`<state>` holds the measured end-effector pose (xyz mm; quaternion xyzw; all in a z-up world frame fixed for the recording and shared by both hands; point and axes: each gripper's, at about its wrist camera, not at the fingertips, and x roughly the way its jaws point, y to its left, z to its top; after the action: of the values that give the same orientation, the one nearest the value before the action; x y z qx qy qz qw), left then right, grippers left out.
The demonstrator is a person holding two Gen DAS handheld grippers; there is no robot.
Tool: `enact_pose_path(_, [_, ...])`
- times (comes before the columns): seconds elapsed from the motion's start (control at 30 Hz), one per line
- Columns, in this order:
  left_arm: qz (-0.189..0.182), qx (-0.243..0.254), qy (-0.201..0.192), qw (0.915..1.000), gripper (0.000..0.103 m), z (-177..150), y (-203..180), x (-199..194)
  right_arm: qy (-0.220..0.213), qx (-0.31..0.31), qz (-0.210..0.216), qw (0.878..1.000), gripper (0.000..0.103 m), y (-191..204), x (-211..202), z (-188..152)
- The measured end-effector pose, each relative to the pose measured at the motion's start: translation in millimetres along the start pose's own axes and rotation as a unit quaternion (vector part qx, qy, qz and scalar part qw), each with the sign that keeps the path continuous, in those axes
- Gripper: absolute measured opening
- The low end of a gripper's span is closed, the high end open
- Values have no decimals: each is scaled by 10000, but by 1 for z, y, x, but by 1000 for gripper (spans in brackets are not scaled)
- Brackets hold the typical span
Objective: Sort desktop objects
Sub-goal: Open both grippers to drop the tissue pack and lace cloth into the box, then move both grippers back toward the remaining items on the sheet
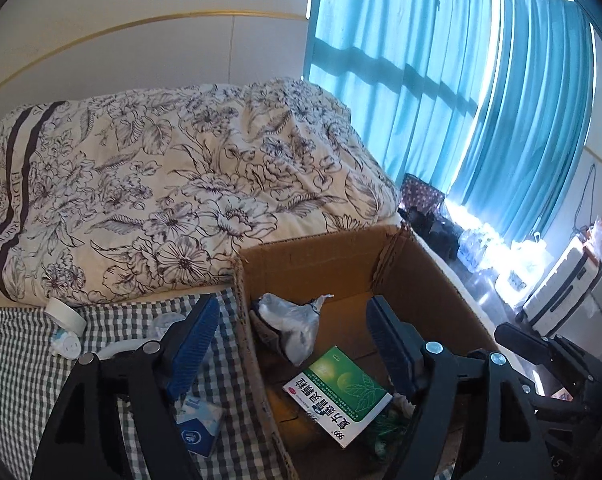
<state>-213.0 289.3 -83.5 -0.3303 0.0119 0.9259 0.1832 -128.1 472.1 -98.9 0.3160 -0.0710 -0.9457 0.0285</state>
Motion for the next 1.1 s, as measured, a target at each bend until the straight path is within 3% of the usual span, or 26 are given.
enact_pose_path(0.33, [93,-127,-440,9989,79,11,28,-74,-362,-78,17,9993,55,31,-51,18])
enact_pose_path(0.67, [283,-165,-817,9961,79,11,60,-143,-677,-210,148,9974,62,74,-92,29])
enact_pose_path(1.1, [595,-237,-1073,9922,89,-12,121,-205,-613,-446,514,9958,63,141,-98,16])
